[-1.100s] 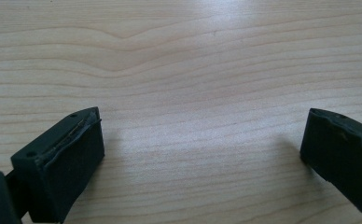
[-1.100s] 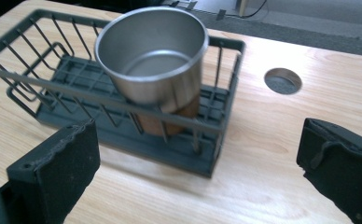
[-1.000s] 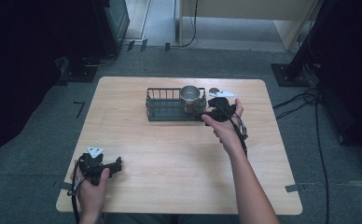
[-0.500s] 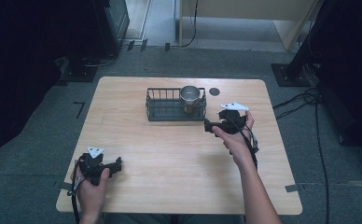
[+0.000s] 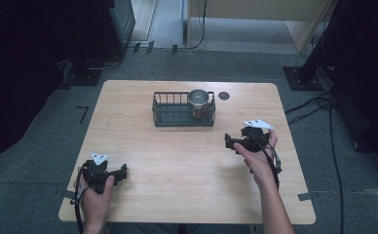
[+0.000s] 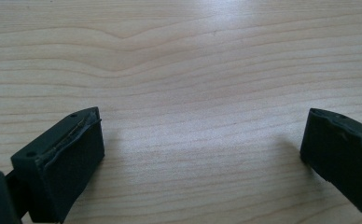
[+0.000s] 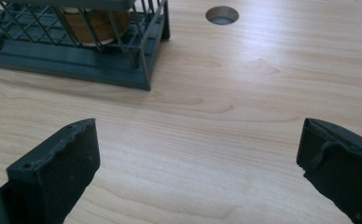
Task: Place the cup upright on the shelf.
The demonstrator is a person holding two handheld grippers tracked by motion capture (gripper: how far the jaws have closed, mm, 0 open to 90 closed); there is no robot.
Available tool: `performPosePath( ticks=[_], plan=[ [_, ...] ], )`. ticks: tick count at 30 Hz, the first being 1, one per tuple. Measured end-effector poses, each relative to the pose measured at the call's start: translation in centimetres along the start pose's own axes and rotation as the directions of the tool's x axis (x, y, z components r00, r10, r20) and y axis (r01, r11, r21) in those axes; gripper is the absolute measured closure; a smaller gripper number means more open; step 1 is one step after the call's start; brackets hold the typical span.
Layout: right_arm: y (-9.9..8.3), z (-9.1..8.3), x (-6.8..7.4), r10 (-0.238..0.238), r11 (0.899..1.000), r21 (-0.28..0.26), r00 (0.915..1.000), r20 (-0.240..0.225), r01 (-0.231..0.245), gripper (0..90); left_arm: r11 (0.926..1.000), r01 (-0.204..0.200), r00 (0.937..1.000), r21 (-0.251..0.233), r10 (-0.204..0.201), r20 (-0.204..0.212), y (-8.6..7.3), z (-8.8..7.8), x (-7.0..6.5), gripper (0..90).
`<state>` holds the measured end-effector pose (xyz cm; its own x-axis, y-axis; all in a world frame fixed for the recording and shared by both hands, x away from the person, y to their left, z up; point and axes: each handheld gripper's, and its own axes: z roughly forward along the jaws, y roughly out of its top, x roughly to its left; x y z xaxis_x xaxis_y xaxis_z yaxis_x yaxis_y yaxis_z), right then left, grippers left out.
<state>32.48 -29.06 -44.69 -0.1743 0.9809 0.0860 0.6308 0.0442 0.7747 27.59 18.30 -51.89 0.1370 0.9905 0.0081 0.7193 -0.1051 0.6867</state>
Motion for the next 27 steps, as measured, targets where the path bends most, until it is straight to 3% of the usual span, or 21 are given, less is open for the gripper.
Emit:
performPosePath(
  ticks=[27],
  plan=[
    [-6.7,-2.9,-5.5,0.073,0.997,0.033,0.9939,0.082,-0.076,0.0,1.0,-0.003,1.0,0.002,0.003,0.0,0.0,0.0,0.0,0.0]
  ],
)
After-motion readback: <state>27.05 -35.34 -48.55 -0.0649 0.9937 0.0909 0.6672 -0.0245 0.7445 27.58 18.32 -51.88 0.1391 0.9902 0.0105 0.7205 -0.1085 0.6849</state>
